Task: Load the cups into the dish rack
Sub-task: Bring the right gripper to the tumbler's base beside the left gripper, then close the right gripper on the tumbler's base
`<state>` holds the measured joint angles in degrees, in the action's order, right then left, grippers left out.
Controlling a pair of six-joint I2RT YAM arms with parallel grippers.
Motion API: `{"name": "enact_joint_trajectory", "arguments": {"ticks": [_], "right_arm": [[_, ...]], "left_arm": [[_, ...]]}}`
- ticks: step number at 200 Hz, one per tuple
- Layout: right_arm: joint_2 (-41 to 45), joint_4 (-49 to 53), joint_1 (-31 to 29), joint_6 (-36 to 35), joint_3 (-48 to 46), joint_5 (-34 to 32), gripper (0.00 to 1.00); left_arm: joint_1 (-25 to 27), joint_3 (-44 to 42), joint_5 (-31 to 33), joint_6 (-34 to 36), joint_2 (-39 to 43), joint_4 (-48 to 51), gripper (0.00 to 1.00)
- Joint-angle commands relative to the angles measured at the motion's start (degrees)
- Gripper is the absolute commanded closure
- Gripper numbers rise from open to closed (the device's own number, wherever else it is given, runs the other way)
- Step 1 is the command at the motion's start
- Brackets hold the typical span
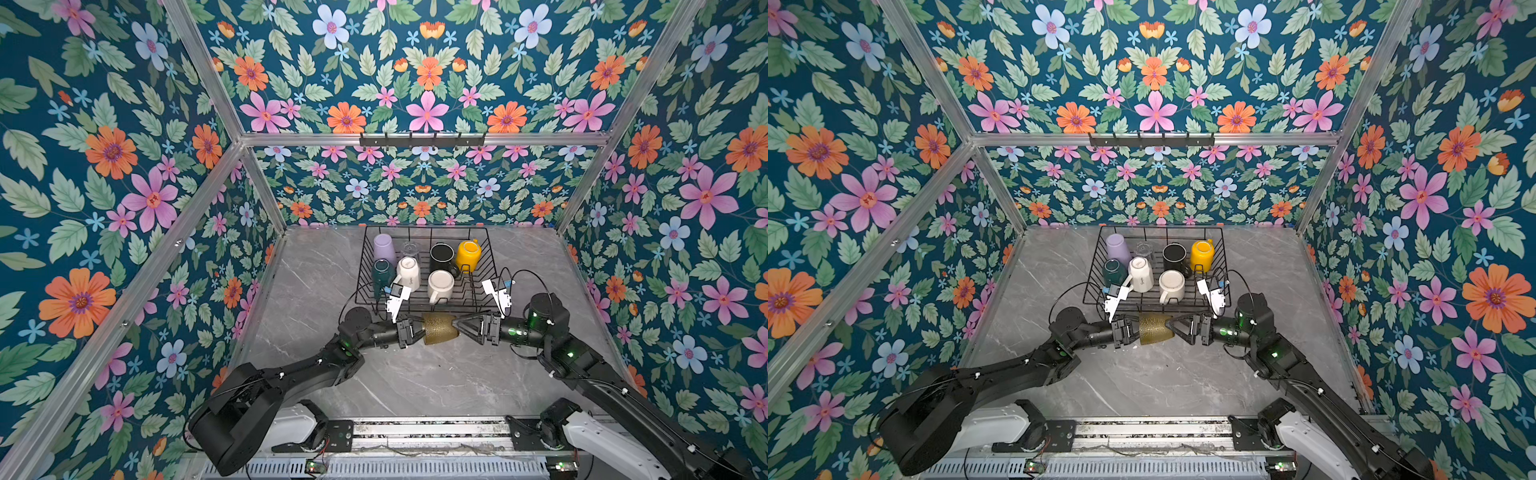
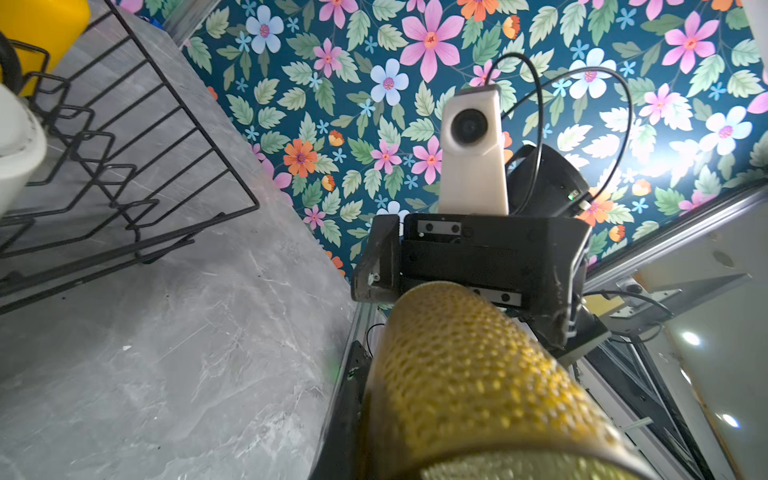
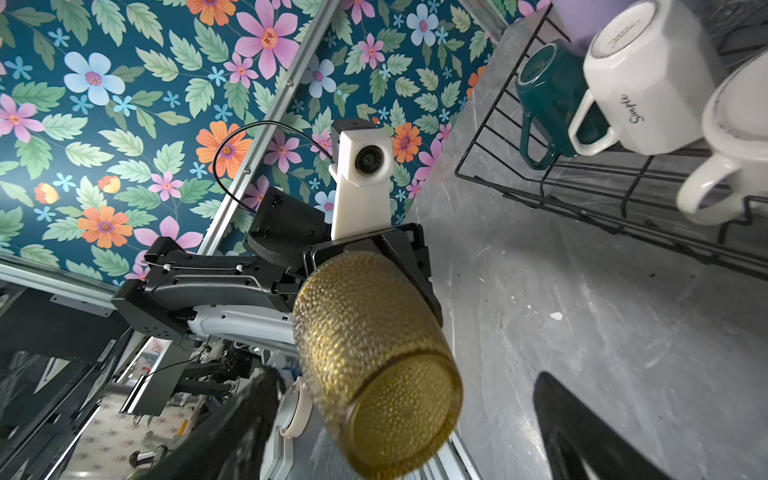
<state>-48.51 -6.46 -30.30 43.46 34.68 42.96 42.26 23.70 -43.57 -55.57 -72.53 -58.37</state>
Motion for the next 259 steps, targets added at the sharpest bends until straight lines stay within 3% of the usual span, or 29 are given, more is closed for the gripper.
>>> {"name": "enact_joint_trajectory", "arguments": {"ticks": [1,83,199,259], "right_arm": [[-1.93,-6.52,-0.02,2.33,0.13,4.04,0.07],[-5.88,-8.39,-1.99,3.43,0.82,6.2,0.13],[-10.11,-4.1,-6.06,0.5,3.64,4.33,0.27],[-9.69,-2.64,-6.09,-0.21,3.91,3.8,0.55]], "left_arm": [[-0.1,0.09,-1.95,-1.99,-1.06,-6.87,1.0],[-0.16,0.4,-3.09,-4.1,-4.38,-10.95,1.0],[-0.16,0.12,-3.4,-4.44,-5.03,-10.57,1.0],[-0.17,0.07,-3.44,-4.42,-4.96,-10.47,1.0]]}}
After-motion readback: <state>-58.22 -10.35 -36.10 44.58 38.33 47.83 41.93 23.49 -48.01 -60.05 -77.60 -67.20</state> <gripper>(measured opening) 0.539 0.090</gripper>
